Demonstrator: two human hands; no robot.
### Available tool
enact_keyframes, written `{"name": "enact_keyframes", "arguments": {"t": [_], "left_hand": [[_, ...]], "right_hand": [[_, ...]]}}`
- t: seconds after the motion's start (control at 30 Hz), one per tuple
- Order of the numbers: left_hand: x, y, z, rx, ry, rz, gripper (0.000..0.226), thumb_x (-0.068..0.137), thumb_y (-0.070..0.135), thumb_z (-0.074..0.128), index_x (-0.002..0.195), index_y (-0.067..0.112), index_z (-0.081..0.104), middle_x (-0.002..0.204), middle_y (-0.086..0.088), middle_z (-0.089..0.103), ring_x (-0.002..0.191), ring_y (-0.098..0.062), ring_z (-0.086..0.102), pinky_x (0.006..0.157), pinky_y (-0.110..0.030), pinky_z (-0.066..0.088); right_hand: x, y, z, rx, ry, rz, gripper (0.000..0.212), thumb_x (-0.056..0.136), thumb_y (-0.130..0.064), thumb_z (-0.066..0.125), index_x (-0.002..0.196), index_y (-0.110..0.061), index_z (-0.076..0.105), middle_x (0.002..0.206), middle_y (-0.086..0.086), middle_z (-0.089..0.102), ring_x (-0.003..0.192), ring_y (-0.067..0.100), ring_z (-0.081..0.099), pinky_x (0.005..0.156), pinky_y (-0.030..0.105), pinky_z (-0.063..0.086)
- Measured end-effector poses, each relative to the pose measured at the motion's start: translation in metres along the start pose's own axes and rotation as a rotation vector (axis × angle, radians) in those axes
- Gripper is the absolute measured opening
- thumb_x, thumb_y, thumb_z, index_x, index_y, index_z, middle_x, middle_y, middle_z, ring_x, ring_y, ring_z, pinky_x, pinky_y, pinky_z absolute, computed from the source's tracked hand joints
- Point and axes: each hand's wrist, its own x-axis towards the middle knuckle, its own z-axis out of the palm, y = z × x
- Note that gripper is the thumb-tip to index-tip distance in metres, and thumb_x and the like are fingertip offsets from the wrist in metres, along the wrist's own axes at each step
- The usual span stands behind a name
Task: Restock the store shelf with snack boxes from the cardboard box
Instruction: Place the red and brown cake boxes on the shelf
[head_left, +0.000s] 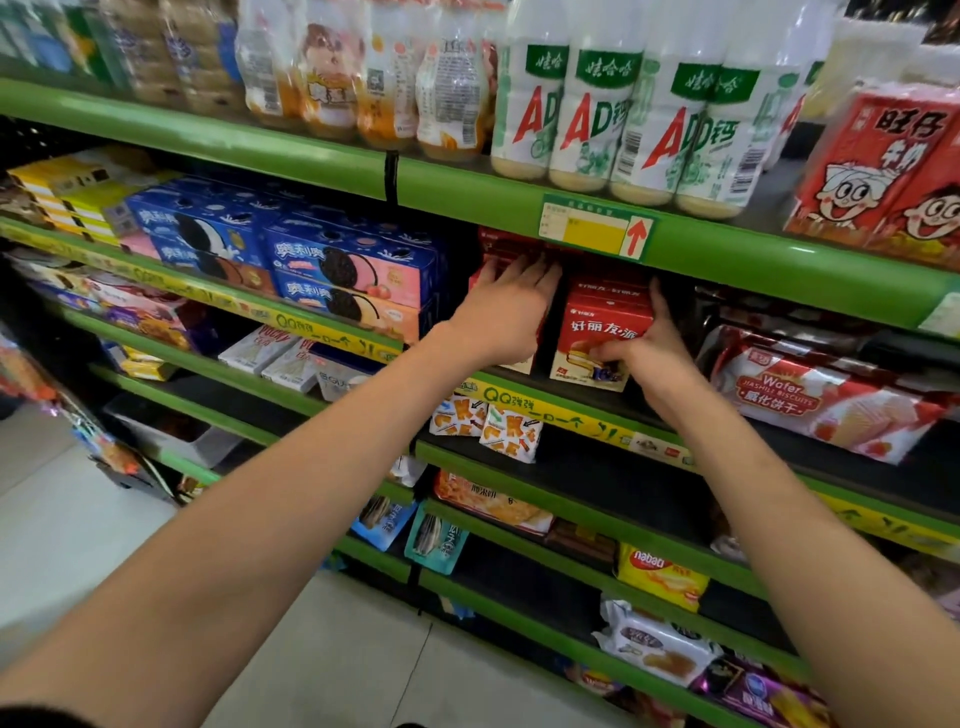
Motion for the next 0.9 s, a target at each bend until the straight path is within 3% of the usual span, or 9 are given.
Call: {"name": "enact_keyframes", "arguments": {"t": [0.17, 0.3, 0.4, 0.53, 0.9], "left_hand": [[0.006, -0.007, 0.002, -0.008, 0.035, 0.014, 0.069, 0.088, 0.033, 0.061, 0.148, 0.013, 0.033, 0.147, -0.010, 0.043, 0.136, -0.031, 0.038, 0.113, -0.051, 0.029], [0.006, -0.018, 0.005, -0.017, 0.030, 0.012, 0.070, 0.088, 0.030, 0.062, 0.149, 0.013, 0.033, 0.147, -0.010, 0.043, 0.136, -0.032, 0.037, 0.114, -0.052, 0.026], [0.006, -0.029, 0.006, -0.024, 0.033, 0.008, 0.069, 0.087, 0.026, 0.062, 0.149, 0.013, 0.033, 0.147, -0.010, 0.043, 0.136, -0.032, 0.037, 0.115, -0.053, 0.024], [0.006, -0.044, 0.007, -0.041, 0.026, 0.014, 0.067, 0.089, 0.028, 0.061, 0.148, 0.012, 0.034, 0.147, -0.012, 0.043, 0.136, -0.033, 0.037, 0.116, -0.054, 0.022], [0.018, -0.063, 0.011, -0.092, -0.016, 0.022, 0.066, 0.084, 0.024, 0.063, 0.144, 0.010, 0.039, 0.140, -0.017, 0.046, 0.134, -0.036, 0.038, 0.116, -0.050, 0.017]], "right_hand": [[0.005, -0.001, 0.018, -0.007, -0.005, -0.050, 0.129, 0.043, 0.002, 0.076, 0.153, -0.035, 0.020, 0.115, -0.016, 0.063, 0.110, 0.006, 0.060, 0.089, 0.031, 0.053], [0.010, -0.003, 0.025, -0.031, 0.001, -0.048, 0.127, 0.049, 0.007, 0.076, 0.155, -0.032, 0.017, 0.123, -0.006, 0.063, 0.115, 0.013, 0.060, 0.094, 0.038, 0.053], [0.014, -0.004, 0.032, -0.067, -0.007, -0.027, 0.116, 0.051, 0.004, 0.080, 0.149, -0.029, 0.027, 0.118, -0.005, 0.065, 0.112, 0.015, 0.061, 0.097, 0.043, 0.052], [0.018, -0.002, 0.044, -0.140, 0.004, -0.012, 0.086, 0.062, -0.007, 0.088, 0.133, -0.025, 0.044, 0.114, -0.004, 0.067, 0.108, 0.015, 0.063, 0.102, 0.045, 0.050], [0.018, 0.002, 0.048, -0.261, 0.004, -0.090, 0.065, 0.077, -0.032, 0.083, 0.132, -0.030, 0.048, 0.124, -0.004, 0.064, 0.111, 0.013, 0.062, 0.100, 0.037, 0.048]]}}
